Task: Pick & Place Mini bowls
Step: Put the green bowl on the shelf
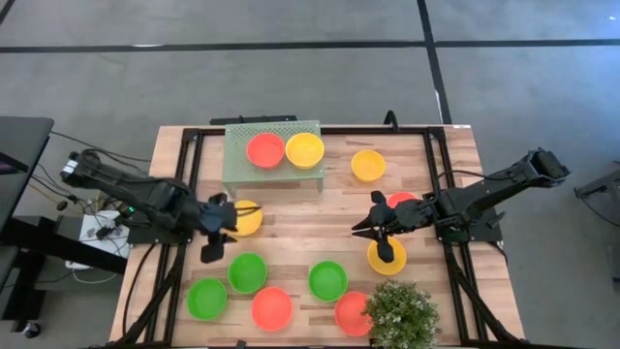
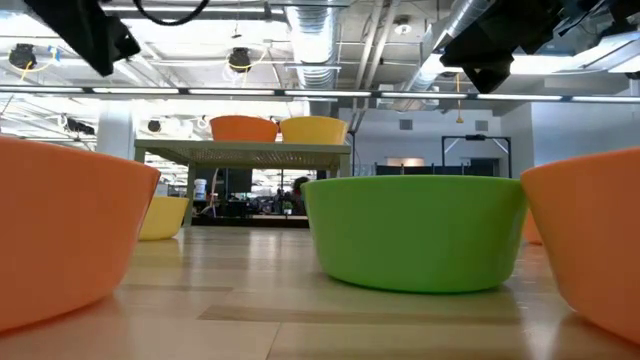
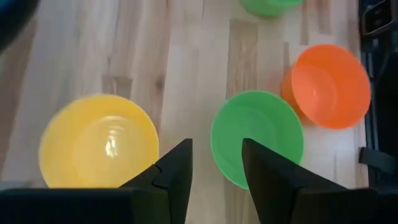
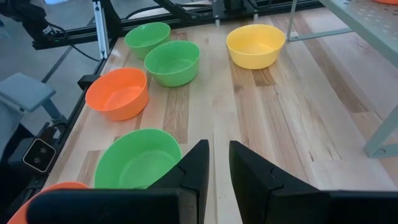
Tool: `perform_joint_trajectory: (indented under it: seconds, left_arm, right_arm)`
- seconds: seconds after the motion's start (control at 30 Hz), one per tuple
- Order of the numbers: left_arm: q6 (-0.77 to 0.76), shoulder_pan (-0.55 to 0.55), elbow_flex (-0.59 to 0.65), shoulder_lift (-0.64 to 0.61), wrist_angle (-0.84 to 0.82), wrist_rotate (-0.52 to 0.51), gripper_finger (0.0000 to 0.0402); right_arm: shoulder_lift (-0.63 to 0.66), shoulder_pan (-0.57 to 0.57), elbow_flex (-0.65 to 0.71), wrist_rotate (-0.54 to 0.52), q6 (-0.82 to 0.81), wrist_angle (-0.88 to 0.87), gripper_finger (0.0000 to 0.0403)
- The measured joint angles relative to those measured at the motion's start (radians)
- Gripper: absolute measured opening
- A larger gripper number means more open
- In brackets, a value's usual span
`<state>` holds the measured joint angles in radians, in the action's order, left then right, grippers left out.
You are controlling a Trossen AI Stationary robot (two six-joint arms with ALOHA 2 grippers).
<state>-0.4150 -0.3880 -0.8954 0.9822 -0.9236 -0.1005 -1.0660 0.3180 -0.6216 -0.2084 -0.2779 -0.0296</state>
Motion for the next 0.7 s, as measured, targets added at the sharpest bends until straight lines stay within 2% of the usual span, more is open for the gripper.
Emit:
perform_joint_trajectory:
  seconds: [0.1, 0.47, 0.7]
  left_arm:
    - [-0.013, -0.015, 0.009, 0.046, 0.008, -0.004, 0.0140]
    - [0.171, -0.004, 0.010, 0.313, 0.133, -0.026, 0.0140]
    - [0.176, -0.003, 0.010, 0.449, 0.157, 0.010, 0.0140]
  right_arm:
    - [0.000, 0.000, 0.000, 0.000, 0.000, 0.000, 0.0058]
    - [0.000, 0.000, 0.000, -0.001, 0.071, 0.000, 0.0058]
    - [0.000, 0.000, 0.000, -0.001, 0.070, 0.009, 0.0058]
